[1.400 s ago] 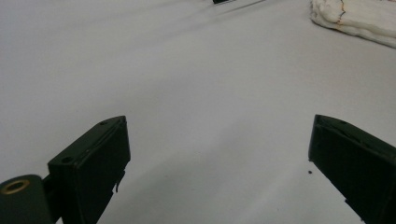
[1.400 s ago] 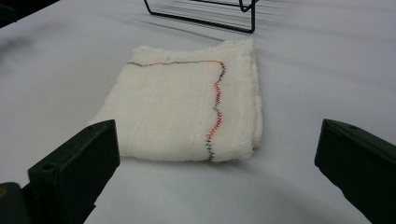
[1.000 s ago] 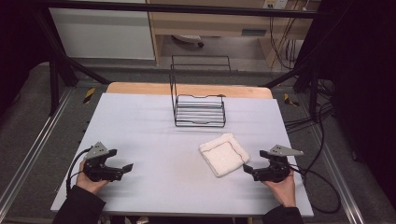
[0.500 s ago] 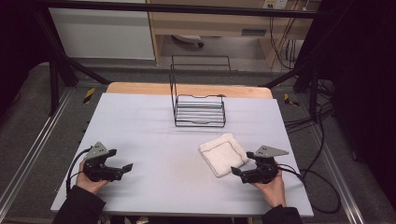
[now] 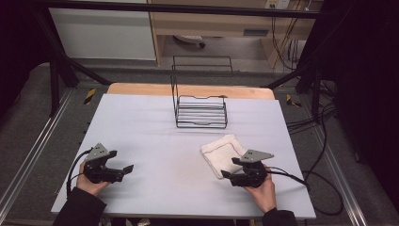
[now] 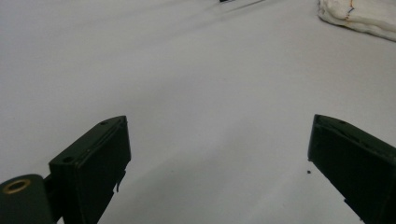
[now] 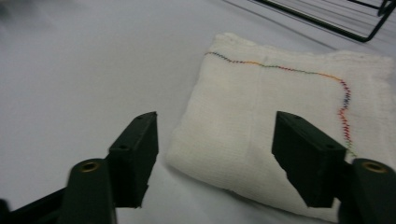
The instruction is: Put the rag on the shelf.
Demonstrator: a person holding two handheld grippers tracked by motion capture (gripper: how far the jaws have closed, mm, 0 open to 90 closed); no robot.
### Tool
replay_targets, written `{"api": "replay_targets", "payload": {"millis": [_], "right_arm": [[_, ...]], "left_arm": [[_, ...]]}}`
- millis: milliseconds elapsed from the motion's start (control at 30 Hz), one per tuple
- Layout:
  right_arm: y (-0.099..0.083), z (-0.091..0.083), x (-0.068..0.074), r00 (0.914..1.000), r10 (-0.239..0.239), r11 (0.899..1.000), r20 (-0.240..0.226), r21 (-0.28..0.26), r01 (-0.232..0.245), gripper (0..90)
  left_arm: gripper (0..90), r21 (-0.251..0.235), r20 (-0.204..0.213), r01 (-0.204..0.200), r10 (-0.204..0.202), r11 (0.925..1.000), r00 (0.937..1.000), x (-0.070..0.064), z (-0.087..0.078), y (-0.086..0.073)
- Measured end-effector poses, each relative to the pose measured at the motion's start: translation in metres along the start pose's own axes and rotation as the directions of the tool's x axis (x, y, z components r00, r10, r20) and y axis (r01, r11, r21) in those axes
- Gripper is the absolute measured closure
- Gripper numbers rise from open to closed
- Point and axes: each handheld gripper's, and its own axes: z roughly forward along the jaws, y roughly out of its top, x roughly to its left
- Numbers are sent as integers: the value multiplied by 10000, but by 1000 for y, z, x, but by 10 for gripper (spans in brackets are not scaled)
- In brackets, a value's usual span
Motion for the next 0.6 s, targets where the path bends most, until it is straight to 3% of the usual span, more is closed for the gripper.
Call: {"api": "replay_targets", "payload": {"millis": [100, 267, 367, 600], "right_arm": [[1, 3, 4, 9993, 55, 9999, -374, 101, -51, 449], [2, 10, 11, 9982, -338, 9984, -495, 435, 360, 550], [2, 13, 12, 9974, -304, 9977, -653, 583, 342, 606], [-1, 20, 13, 9973, -401, 9937, -621, 1020, 463, 685]], "left_arm": [[57, 11, -4, 5, -5, 10000, 10000, 0, 0, 0], [59, 14, -12, 4, -4, 10000, 10000, 0, 0, 0], [60, 17, -15, -10, 10, 10000, 10000, 0, 0, 0], [62, 54, -6, -35, 35, 10000, 10000, -1, 0, 0]]}}
